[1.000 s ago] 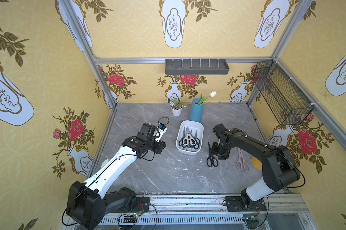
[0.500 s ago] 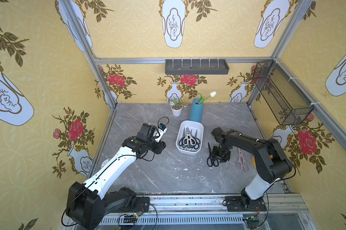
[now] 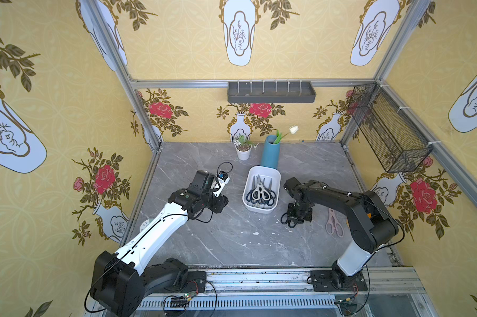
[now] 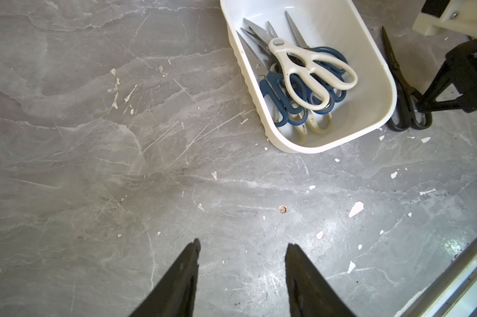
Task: Put the scissors into the storage box
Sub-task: Pick up the scissors from the center of the board.
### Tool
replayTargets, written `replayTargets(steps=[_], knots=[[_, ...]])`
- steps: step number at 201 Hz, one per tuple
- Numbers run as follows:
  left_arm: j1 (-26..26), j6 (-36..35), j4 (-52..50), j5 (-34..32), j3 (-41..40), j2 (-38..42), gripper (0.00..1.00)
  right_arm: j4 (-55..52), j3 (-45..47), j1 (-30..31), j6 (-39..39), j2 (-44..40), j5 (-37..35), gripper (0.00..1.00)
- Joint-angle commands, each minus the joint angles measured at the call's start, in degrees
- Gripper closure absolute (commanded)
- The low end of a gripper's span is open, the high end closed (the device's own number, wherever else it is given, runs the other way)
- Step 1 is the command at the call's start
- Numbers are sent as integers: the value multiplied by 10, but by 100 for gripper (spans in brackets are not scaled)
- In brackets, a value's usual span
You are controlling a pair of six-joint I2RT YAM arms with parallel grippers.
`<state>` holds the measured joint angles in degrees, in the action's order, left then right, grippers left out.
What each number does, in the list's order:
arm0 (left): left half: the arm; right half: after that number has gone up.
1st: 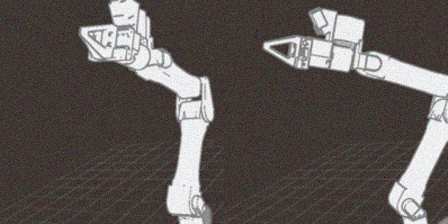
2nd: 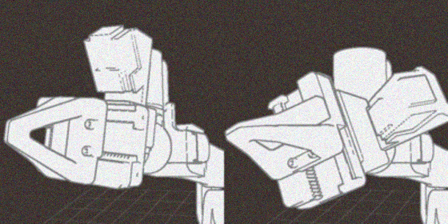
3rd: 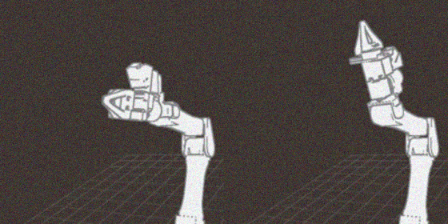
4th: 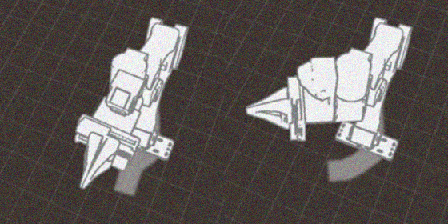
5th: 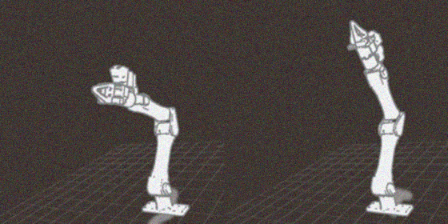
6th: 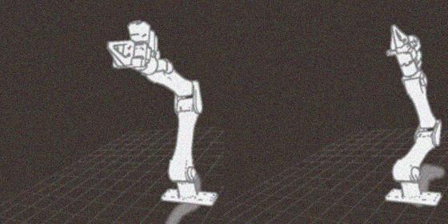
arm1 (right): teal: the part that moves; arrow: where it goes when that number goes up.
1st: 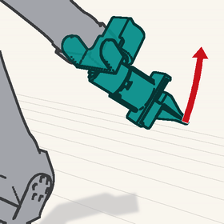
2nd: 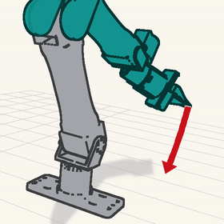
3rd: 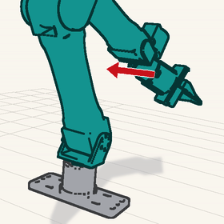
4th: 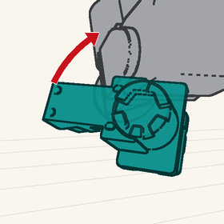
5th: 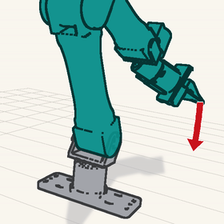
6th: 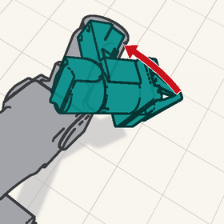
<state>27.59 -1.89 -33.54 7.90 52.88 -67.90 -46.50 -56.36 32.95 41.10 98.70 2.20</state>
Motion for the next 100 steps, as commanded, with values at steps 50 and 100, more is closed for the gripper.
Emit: replayTargets(steps=[50,100], knots=[[-1,0,13,-7,-5,-1,44,-106,-77,16,50,-93,-30,100],[0,3,15,-6,2,-5,44,-94,-238,22,33,-46,16,100]])
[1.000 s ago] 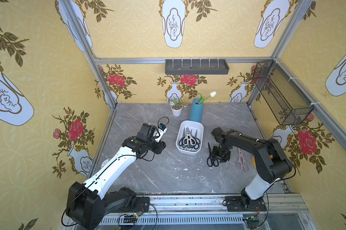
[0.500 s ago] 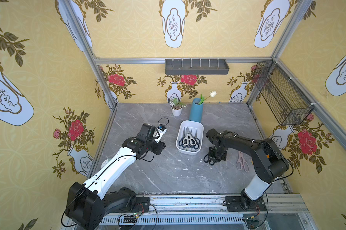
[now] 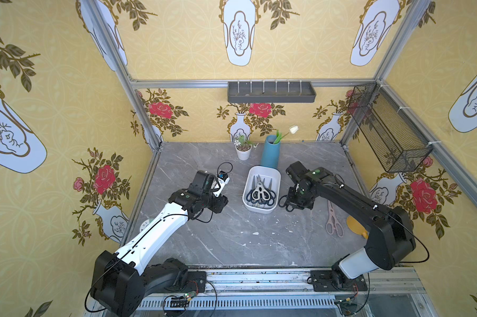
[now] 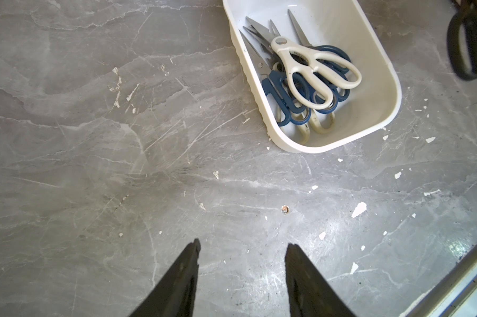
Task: Put the scissors into the storage box
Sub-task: Pick up the scissors from the center of the board, then place the scissors in the storage box.
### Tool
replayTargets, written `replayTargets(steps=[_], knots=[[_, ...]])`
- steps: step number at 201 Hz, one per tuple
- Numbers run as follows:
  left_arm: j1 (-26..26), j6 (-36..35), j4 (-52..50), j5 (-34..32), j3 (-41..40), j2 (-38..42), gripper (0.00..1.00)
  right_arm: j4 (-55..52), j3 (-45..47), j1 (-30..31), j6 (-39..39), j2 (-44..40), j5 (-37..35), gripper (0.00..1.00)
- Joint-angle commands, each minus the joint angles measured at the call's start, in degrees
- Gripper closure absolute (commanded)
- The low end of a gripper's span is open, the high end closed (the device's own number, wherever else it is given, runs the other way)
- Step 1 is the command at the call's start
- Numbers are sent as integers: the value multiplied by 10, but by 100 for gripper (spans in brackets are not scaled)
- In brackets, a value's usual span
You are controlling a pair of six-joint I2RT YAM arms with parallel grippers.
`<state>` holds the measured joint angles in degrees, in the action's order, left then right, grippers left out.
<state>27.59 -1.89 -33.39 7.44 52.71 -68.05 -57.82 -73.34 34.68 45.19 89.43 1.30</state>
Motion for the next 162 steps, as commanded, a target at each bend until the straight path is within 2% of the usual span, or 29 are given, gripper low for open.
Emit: replayTargets(steps=[1,32,49,80,111,125,137,162], knots=[[0,4,14,-1,4,-3,44,20,-74,5,-9,51,26,100],[-1,3,16,-3,8,-5,44,-3,-220,14,-50,199,18,100],[0,1,17,-4,9,-3,44,-8,-268,23,-74,260,18,100],[0,-5,17,-9,9,1,44,-13,-284,23,-101,309,15,100],[-1,-7,19,-11,10,2,44,-31,-263,19,-123,304,4,100],[-1,-7,19,-10,10,2,44,-35,-247,13,-125,288,1,96],[0,-7,19,-10,10,2,44,-35,-237,8,-125,275,1,88],[-1,-6,17,-7,10,0,43,-38,-244,6,-126,244,10,62]])
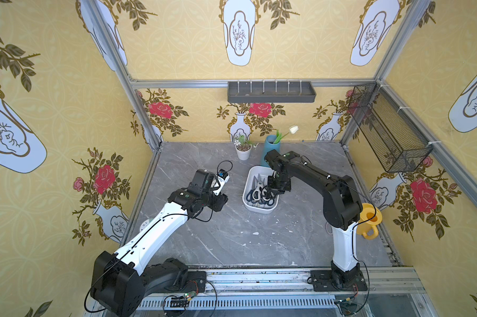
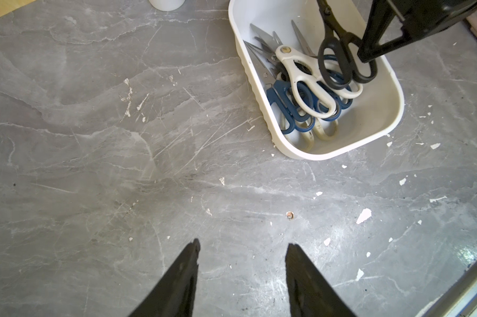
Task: Put the scissors into the storage box
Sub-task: Place the scissors in the storage box, then adjust the scissors in the storage box.
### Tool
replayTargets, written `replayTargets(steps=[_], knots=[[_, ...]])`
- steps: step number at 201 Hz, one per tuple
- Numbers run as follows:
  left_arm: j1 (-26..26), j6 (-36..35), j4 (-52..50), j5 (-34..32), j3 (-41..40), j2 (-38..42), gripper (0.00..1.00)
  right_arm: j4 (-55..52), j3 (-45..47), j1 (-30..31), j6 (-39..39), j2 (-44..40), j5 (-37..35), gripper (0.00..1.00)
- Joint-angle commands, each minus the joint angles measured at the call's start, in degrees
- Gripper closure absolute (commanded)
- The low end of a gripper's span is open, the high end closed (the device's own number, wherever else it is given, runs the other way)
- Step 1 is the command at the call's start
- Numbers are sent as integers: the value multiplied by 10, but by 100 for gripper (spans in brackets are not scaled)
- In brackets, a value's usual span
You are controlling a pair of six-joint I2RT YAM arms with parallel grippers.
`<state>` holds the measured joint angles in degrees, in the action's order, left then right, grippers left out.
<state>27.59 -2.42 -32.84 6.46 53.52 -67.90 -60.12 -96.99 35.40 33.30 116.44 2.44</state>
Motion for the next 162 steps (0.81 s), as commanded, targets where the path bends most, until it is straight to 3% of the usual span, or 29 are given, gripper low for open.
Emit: replayTargets(steps=[1,29,52,80,95,136,162], knots=[[0,0,12,3,2,-1,43,-15,-9,-1,-6,-28,-1,62],[0,6,10,12,2,-5,43,-25,32,-13,43,-125,-26,46],[0,11,10,16,5,-8,43,-24,168,-59,106,-240,-56,40],[-1,15,2,22,15,-10,43,-11,305,-137,163,-382,-35,35],[0,17,0,25,18,-12,43,-19,348,-178,177,-418,-21,35],[0,28,0,49,25,-23,43,-10,334,-185,149,-387,6,40],[-1,35,1,59,34,-37,44,103,226,-83,104,-292,59,46]])
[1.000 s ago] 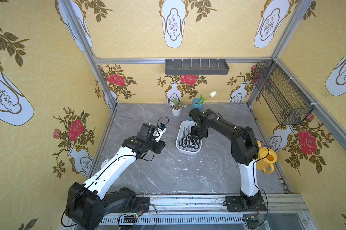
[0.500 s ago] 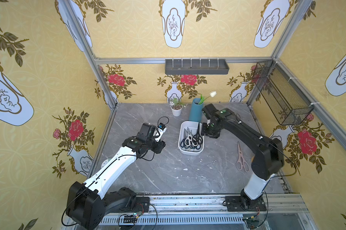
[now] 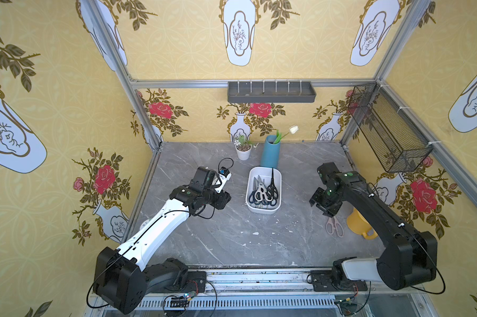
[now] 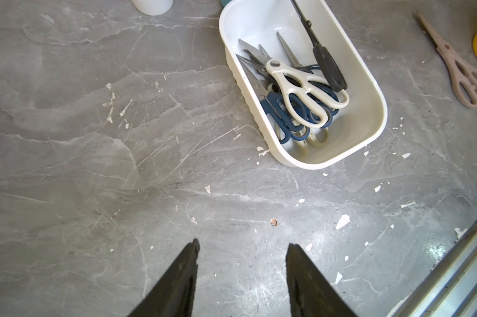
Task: Put the scissors into the storage box
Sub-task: Adjust the scissors in the storage box.
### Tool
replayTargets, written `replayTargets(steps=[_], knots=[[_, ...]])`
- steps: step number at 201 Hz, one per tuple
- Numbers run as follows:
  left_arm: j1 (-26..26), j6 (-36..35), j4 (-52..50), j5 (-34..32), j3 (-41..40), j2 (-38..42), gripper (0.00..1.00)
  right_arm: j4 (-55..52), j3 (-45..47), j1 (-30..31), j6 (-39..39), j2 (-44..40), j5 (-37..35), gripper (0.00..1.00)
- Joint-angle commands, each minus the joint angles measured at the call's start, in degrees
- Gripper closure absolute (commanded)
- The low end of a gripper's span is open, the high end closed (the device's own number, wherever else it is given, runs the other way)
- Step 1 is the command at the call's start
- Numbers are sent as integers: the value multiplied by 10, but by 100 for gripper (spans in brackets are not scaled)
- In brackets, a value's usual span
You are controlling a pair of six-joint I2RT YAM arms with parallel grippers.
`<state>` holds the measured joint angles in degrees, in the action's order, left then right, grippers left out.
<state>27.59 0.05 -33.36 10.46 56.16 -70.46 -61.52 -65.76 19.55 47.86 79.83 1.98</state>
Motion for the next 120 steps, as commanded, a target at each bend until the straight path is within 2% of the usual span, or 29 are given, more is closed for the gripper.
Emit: replayTargets(steps=[1,19,39,75,96,120], knots=[[-1,11,7,20,8,-12,44,120,-94,76,-43,80,64,46],[-1,10,8,21,13,-23,44,98,-232,128,-60,209,25,51],[-1,5,10,11,13,-26,44,88,-325,132,-80,311,-37,54],[0,-2,9,6,-2,-18,44,151,-359,113,-116,378,-57,57],[-1,-5,9,2,-13,-14,44,167,-371,102,-144,413,-26,57],[0,-8,9,-4,-18,-13,44,186,-382,101,-160,431,6,62]])
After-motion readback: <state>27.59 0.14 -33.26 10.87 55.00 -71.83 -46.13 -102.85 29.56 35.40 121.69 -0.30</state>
